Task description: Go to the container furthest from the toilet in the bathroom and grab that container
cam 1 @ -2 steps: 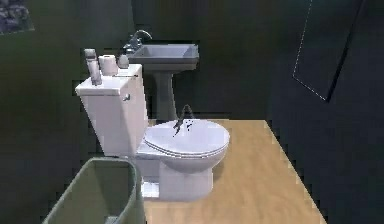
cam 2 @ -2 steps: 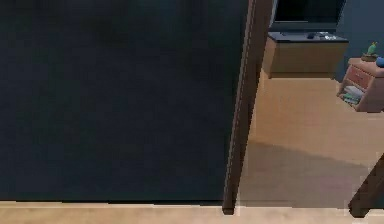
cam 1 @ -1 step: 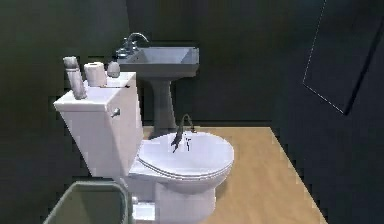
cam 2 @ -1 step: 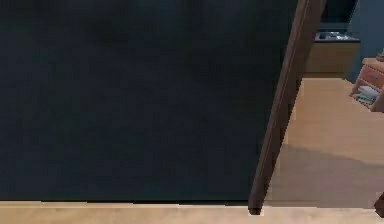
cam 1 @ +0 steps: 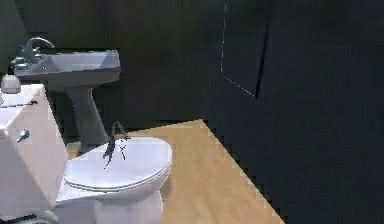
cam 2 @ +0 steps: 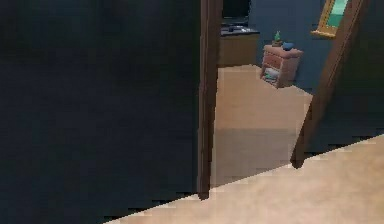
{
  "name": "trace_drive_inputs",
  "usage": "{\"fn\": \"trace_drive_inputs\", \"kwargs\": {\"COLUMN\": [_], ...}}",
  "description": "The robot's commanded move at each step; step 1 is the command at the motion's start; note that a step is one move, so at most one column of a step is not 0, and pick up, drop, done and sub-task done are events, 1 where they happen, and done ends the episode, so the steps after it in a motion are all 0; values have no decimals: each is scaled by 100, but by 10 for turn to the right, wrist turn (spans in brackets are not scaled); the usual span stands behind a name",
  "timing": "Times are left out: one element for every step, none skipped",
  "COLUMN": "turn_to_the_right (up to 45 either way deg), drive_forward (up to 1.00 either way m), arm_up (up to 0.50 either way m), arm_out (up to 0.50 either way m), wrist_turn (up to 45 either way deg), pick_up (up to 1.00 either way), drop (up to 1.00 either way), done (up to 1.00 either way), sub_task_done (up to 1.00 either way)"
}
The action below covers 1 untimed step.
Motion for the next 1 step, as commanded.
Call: {"fn": "trace_drive_inputs", "kwargs": {"turn_to_the_right": [0], "drive_forward": [25], "arm_up": [0], "arm_out": [0], "wrist_turn": [0], "pick_up": [0], "drop": [0], "done": [0], "sub_task_done": [0]}}
